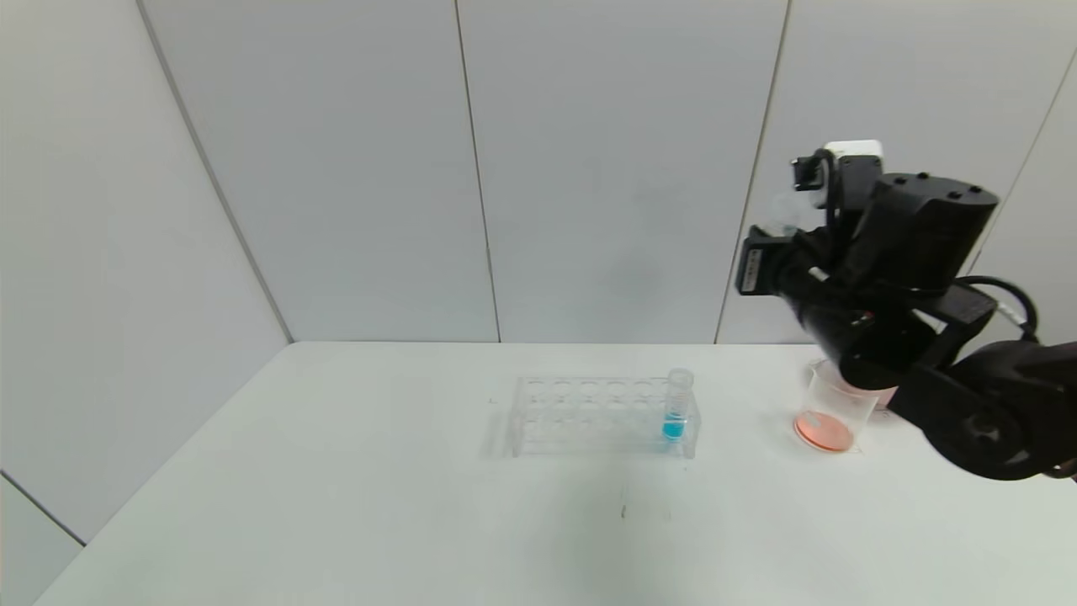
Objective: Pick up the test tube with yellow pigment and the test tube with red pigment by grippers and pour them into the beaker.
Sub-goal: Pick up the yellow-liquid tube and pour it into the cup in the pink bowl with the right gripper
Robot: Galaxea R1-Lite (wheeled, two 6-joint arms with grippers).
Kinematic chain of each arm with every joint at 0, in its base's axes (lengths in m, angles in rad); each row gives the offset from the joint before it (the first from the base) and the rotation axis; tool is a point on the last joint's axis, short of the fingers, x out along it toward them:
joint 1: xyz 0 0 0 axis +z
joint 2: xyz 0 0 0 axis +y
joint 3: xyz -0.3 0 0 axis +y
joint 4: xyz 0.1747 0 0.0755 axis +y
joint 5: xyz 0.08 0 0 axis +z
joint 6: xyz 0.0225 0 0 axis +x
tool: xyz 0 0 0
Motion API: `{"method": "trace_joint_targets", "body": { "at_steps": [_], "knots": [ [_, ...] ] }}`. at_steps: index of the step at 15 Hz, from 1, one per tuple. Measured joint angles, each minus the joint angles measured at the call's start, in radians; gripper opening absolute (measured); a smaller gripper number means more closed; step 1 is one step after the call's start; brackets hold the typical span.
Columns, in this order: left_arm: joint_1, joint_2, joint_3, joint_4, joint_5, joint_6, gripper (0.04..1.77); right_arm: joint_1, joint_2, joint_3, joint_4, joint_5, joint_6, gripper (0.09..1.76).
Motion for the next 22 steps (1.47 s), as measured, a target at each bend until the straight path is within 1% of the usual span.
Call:
{"method": "trace_joint_targets", "body": {
  "at_steps": [2,5,7,9,11,12,13,15,17,19,20,22],
  "knots": [
    [0.000,0.000,0.000,0.000,0.000,0.000,1.76,-0.126,-0.050,0.037,-0.005,0.062,-0.041,0.51],
    [0.000,0.000,0.000,0.000,0.000,0.000,1.76,-0.335,-0.085,0.098,-0.029,0.219,-0.056,0.51],
    [0.000,0.000,0.000,0.000,0.000,0.000,1.76,-0.484,-0.086,0.122,-0.076,0.372,-0.060,0.51],
    [0.000,0.000,0.000,0.000,0.000,0.000,1.76,-0.626,-0.068,0.133,-0.129,0.539,-0.098,0.51],
    [0.000,0.000,0.000,0.000,0.000,0.000,1.76,-0.748,-0.027,0.138,-0.188,0.730,-0.208,0.51],
    [0.000,0.000,0.000,0.000,0.000,0.000,1.76,-0.788,0.000,0.139,-0.226,0.799,-0.260,0.51],
    [0.000,0.000,0.000,0.000,0.000,0.000,1.76,-0.813,0.028,0.141,-0.269,0.843,-0.300,0.51],
    [0.000,0.000,0.000,0.000,0.000,0.000,1.76,-0.831,0.076,0.157,-0.365,0.884,-0.363,0.51],
    [0.000,0.000,0.000,0.000,0.000,0.000,1.76,-0.823,0.113,0.204,-0.434,0.937,-0.379,0.51],
    [0.000,0.000,0.000,0.000,0.000,0.000,1.76,-0.809,0.134,0.262,-0.526,1.010,-0.386,0.51],
    [0.000,0.000,0.000,0.000,0.000,0.000,1.76,-0.803,0.144,0.293,-0.579,1.057,-0.405,0.51],
    [0.000,0.000,0.000,0.000,0.000,0.000,1.76,-0.802,0.159,0.334,-0.631,1.133,-0.474,0.51]
  ]
}}
